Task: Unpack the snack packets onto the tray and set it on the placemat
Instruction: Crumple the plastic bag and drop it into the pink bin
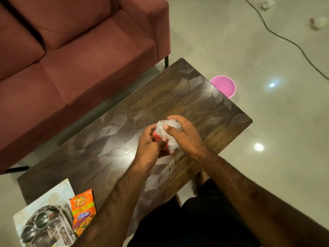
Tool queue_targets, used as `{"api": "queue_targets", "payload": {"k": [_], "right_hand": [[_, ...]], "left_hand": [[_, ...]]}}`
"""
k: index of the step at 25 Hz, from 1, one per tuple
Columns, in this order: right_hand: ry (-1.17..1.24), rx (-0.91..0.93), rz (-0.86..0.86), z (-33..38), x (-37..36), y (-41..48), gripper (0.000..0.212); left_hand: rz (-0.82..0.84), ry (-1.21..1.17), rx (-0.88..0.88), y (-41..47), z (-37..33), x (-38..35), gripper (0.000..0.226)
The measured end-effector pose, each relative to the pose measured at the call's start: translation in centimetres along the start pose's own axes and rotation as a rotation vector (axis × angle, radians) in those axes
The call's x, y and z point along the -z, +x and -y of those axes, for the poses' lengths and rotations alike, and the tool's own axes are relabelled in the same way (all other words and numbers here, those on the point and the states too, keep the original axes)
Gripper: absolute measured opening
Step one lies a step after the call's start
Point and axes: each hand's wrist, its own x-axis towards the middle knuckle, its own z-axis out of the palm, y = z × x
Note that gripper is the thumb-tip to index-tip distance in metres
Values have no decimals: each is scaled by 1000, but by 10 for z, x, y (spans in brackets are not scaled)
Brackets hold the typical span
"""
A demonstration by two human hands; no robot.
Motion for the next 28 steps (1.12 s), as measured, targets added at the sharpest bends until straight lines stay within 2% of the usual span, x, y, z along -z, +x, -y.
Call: {"api": "queue_targets", "payload": {"k": [4,7,12,17,20,23,28], "right_hand": [[89,-8,121,-8,45,25,76],[72,-5,115,-23,91,54,76],[-32,-49,-81,-65,180,116,58],[112,-215,-293,-107,276,191,52],[99,-227,-416,-137,311,248,47],[84,-260,-530,-174,331,309,52],[-93,-263,-642,-243,357,408,61]], "left_hand": [[-72,112,15,44,-7,-30,26],[-53,134,87,81,-12,-71,26],[-25,194,192,149,-17,-171,30],[54,361,189,235,-20,-286,46],[97,449,204,287,-12,-328,51],[111,504,205,341,7,-352,55],[111,549,230,391,48,-368,30]]}}
